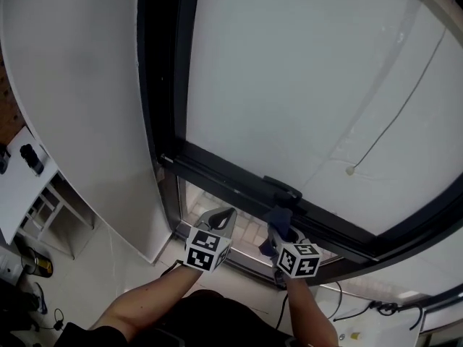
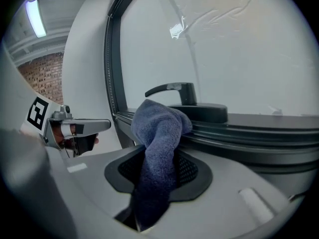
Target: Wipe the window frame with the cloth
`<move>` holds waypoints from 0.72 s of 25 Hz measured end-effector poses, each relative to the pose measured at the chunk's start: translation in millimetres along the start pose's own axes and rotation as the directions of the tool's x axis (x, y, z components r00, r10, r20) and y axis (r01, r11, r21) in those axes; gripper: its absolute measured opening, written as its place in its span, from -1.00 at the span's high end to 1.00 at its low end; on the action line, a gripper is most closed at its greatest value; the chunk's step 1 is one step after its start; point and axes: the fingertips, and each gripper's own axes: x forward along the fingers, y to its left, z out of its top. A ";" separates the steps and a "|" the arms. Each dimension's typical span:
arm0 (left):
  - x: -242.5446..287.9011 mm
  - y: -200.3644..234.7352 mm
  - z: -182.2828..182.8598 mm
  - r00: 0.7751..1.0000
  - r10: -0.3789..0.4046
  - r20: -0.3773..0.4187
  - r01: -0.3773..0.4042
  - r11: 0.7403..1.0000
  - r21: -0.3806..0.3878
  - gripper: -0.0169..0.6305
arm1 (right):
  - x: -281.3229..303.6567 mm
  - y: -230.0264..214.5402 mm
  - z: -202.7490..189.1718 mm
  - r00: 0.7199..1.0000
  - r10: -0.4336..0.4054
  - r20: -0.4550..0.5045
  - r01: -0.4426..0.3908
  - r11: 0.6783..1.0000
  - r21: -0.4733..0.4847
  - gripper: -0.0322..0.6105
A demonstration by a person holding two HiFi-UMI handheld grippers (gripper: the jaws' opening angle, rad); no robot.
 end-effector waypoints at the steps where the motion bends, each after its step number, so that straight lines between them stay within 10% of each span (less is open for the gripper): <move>1: -3.0 6.6 0.2 1.000 0.012 0.003 -0.012 1.000 -0.003 0.97 | 4.6 5.4 1.1 1.000 0.011 -0.002 -0.011 1.000 0.001 0.50; 18: -53.6 103.1 1.2 0.989 0.143 0.037 -0.141 0.988 -0.055 0.97 | 85.0 95.5 25.8 0.989 0.147 -0.029 -0.148 0.989 -0.014 0.50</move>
